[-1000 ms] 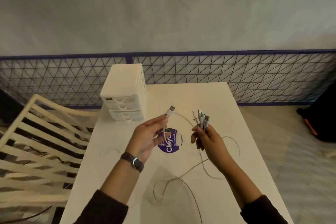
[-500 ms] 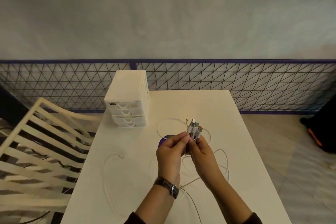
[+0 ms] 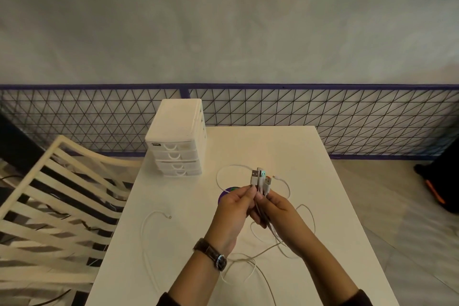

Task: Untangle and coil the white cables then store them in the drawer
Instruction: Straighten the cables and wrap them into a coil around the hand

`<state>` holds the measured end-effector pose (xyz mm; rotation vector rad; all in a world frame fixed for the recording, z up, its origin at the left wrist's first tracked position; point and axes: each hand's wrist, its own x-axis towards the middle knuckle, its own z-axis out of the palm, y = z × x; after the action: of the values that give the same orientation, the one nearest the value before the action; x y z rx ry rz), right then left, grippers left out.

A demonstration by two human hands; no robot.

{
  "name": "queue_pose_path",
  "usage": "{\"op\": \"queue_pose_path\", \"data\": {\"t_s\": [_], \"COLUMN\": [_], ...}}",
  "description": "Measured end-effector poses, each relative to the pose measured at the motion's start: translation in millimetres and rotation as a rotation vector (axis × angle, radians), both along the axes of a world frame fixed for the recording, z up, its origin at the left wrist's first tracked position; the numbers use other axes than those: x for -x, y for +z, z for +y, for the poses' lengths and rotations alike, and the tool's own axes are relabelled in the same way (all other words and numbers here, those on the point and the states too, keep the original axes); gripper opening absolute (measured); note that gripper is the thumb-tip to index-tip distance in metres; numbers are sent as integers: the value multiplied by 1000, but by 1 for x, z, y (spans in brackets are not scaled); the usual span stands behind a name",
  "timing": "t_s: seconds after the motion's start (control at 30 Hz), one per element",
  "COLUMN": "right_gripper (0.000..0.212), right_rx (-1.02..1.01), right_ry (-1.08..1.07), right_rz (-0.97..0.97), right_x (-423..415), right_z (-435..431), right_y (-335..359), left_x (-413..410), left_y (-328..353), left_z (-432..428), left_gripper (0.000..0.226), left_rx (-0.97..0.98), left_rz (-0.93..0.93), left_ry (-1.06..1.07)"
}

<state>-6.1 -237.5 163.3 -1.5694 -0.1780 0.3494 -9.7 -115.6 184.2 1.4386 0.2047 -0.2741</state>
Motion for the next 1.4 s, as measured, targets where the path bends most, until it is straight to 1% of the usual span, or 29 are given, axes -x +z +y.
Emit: {"op": "queue_pose_path", "data": {"t_s": [0.07, 0.17, 0.27, 0.37, 0.47, 0.53, 0.63, 0.7, 0.8, 0.97, 1.03, 1.1, 1.17, 1.3, 1.4], "right_gripper": [37, 36, 36, 42, 47, 46, 42, 39, 37, 35, 31, 28, 29, 29, 30], "right_rx": [-31, -90, -57, -28, -19, -43, -69, -102, -147, -147, -175, -211, -204, -162, -115], "right_ry": [42, 122, 269, 372, 397, 384, 372, 388, 432, 492, 530, 576, 618, 619, 642], "right_rz": [30, 74, 82, 67, 43, 53, 85, 113, 141, 236, 259, 272, 269, 263, 243], "right_x": [0, -1, 1, 3, 3, 2, 0, -1, -4, -12, -14, -16, -17, -19, -20], "right_z": [-1, -4, -4, -1, -2, -2, -2, -2, -4, -7, -8, -9, -9, -7, -6], "right_y": [3, 10, 17, 21, 24, 25, 24, 23, 21, 21, 22, 24, 25, 25, 20], "left_x": [-1, -3, -4, -7, -8, -6, -6, -7, -7, -8, -9, -10, -9, -4, -1], "left_y": [0, 7, 16, 16, 16, 15, 8, 8, 12, 12, 11, 10, 10, 10, 11], "left_z": [2, 10, 14, 15, 15, 11, 6, 8, 12, 14, 17, 20, 23, 26, 28], "left_gripper": [29, 31, 42, 49, 51, 57, 67, 61, 37, 29, 36, 52, 58, 51, 41], "left_rx": [-9, 116, 167, 174, 223, 252, 239, 230, 205, 186, 204, 280, 282, 253, 236], "left_rz": [-1, 0, 66, 92, 53, 4, -142, -194, -195, -151, -110, 10, 87, 172, 106], "left_ry": [-33, -191, -413, -485, -434, -308, -141, -111, -168, -218, -280, -341, -390, -459, -482]}}
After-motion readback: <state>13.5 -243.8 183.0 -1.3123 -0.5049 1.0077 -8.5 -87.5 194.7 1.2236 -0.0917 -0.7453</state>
